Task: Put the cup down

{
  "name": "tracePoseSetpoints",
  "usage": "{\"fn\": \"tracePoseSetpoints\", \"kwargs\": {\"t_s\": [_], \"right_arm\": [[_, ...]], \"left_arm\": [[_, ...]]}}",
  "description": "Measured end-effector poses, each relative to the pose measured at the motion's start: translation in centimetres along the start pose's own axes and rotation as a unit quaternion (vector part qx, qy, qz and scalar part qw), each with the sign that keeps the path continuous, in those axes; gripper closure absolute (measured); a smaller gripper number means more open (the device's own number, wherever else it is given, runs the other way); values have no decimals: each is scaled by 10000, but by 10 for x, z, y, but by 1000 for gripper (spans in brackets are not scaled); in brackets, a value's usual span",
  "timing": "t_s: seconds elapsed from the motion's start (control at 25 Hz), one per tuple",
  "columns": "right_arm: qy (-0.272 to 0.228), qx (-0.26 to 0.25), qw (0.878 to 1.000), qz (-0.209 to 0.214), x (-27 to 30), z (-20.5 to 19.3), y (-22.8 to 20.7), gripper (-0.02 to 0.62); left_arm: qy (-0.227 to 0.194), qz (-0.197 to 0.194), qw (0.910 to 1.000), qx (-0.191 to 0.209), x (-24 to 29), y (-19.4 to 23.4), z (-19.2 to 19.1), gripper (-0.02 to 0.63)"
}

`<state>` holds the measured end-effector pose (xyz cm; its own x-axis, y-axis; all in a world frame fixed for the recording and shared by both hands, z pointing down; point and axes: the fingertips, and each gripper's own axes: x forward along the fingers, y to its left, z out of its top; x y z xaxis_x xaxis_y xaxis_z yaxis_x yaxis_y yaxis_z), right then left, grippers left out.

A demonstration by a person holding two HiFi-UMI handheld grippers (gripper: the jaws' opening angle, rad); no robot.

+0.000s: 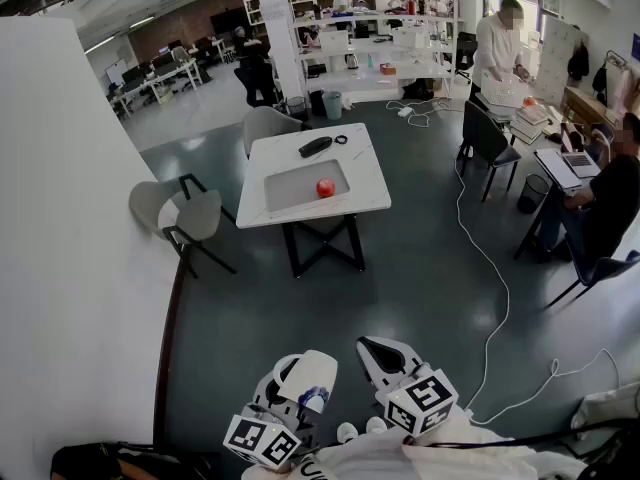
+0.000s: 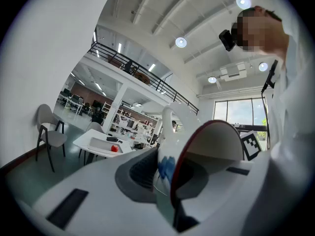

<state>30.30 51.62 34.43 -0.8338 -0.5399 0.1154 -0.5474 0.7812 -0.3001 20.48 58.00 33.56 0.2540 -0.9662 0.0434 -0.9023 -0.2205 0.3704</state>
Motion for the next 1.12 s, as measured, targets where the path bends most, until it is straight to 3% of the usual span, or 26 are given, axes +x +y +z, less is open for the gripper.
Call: {"fn": "tracePoseSetpoints", "kwargs": {"t_s": [0.4,1.12], "right_arm": [[174,94,9997,166,7,-17,0,591],[81,154,9994,307,19,-6,-39,591]], "left_arm": [[66,-6,10000,-14,2,1,-9,574],[-56,173,9996,212,34,13,-4,574]]}}
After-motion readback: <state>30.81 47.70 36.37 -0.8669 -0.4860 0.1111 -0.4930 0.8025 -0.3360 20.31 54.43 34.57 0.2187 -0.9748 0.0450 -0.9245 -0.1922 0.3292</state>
